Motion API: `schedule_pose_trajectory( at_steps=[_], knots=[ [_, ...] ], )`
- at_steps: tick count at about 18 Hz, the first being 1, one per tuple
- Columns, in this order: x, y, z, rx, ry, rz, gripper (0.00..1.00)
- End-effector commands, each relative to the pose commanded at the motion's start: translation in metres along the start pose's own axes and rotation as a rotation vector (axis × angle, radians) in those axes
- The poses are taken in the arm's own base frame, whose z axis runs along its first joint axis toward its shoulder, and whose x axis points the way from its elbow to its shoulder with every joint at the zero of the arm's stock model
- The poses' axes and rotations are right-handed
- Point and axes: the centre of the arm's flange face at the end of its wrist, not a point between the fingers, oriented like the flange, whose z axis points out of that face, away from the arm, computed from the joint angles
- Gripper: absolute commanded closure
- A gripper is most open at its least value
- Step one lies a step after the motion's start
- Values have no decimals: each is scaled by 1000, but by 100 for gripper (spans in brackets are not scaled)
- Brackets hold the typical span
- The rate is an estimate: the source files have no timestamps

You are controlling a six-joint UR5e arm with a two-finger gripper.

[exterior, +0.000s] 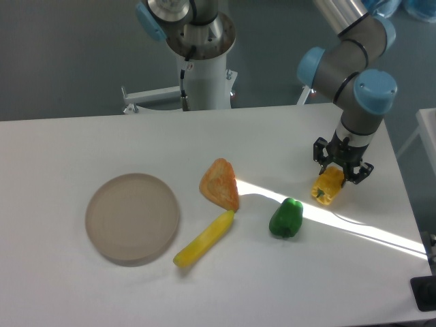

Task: Pick up the yellow pepper from the table
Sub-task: 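Lift the gripped yellow bell pepper off the table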

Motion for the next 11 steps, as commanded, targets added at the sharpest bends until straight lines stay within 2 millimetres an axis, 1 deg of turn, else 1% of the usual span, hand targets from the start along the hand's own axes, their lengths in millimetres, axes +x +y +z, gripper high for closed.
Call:
schedule_pose_trajectory(
  at_steps=[1,3,4,5,7,10,11],
  knots=[
    [-2,-14,-9,7,-17,14,61],
    [0,-32,-27,22,-47,38,61],
    [0,-44,-43,31,-75,55,61],
    [1,-53,-53,39,-91,69,61],
    [6,-73,-61,48,-105,97,61],
    [12,-90,-67,53,-116,119,61],
    [14,-97,-74,53,-132,109,61]
  ],
)
